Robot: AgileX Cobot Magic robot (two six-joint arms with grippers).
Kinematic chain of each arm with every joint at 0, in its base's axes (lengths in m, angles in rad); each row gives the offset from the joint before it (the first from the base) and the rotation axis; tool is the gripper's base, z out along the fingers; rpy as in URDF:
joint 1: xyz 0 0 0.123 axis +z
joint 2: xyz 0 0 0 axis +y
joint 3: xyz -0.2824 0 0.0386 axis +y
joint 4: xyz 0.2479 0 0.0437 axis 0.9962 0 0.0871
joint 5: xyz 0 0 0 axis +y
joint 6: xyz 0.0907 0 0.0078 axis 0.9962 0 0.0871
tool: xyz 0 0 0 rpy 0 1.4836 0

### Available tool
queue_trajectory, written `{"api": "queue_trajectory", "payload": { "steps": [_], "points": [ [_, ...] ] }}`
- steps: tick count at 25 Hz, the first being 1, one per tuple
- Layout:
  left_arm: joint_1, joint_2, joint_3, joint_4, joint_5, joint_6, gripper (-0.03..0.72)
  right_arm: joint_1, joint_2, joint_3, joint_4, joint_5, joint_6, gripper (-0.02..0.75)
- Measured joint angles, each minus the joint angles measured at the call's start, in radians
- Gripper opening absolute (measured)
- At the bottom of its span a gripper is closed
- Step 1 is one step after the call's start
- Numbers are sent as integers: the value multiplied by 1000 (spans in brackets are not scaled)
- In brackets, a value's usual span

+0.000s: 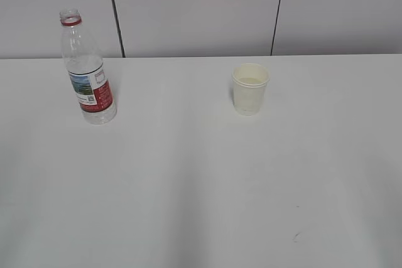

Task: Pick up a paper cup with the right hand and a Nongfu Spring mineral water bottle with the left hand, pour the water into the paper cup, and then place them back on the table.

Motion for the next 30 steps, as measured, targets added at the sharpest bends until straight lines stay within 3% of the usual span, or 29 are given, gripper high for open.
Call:
{"api": "queue_trajectory", "payload": {
  "steps": [16, 18, 25, 30],
  "points": [
    [1, -28, 0, 0, -6, 0, 519, -13, -28, 0, -2, -6, 0, 585],
    [24, -55, 0, 0, -6, 0, 519, -76, -42, 0, -2, -6, 0, 585],
    [168, -189, 0, 0, -3, 0, 519, -418, -145, 0, -4, -6, 0, 585],
    [203, -267, 0, 0, 3, 0, 519, -486, -220, 0, -4, -4, 0, 585]
  ]
}}
